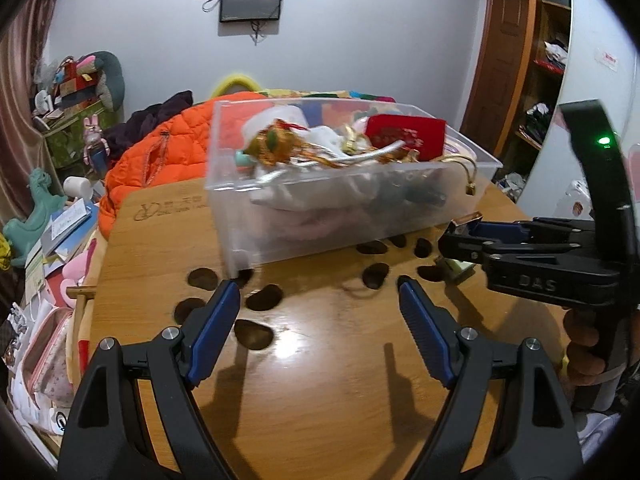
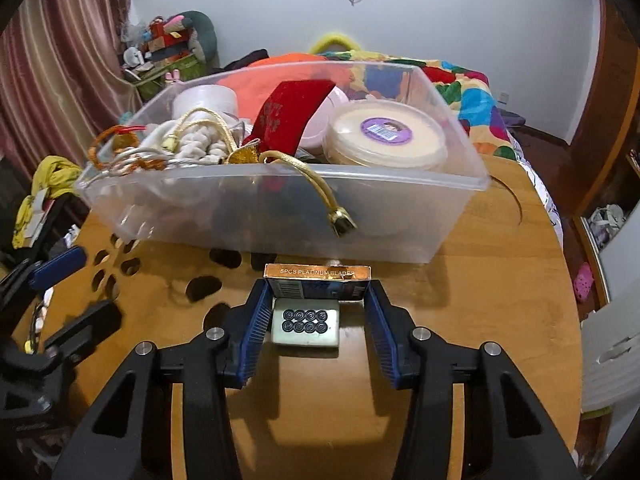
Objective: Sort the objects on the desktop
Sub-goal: 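Grasp the small boxed item with the right tool while the left tool grasps the tile, then carry the boxed item and tile over the clear box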
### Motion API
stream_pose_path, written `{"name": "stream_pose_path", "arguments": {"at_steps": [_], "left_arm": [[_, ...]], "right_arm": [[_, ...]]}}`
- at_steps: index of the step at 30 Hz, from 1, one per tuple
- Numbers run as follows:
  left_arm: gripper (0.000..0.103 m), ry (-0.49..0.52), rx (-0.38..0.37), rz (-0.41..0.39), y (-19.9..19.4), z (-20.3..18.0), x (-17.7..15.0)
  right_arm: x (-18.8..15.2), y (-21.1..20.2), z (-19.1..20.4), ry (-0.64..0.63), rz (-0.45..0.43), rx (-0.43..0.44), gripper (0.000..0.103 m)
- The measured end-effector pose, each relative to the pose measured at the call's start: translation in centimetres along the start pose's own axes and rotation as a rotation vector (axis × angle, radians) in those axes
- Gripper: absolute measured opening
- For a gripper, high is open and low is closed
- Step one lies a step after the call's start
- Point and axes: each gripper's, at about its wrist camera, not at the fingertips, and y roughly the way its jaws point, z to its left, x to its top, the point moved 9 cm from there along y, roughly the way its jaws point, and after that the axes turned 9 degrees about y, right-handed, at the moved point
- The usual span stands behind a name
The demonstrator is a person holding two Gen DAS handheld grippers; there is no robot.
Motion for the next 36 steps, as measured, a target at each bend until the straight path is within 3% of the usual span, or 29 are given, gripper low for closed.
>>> {"name": "stream_pose_path", "arguments": {"at_steps": [7, 17, 21, 26, 36], "left_arm": [[0.082, 0.032, -0.043, 0.039, 1.1, -3.3, 0.5], [0.081, 0.069, -0.146, 0.133, 4.9, -9.1, 2.0], [0.074, 0.093, -0.139, 0.148, 6.0, -10.7, 2.8], [0.041, 0.151, -0.115, 0.157, 7.0, -11.8, 3.2], [0.041, 0.142, -0.099, 0.108, 5.9, -10.6, 3.7]], "right_arm": [[0.8, -2.4, -1.1, -0.027, -0.065, -0.011, 0.044], [1.5, -3.5, -4.7, 0.073, -0.093, 0.013, 0.044], [1.5, -3.3, -5.8, 0.109, -0.089, 0.034, 0.044], [1.6, -3.5, -6.3, 0.117, -0.097, 0.053, 0.044], [1.6, -3.4, -6.4, 0.109, -0.100, 0.076, 0.044]]}}
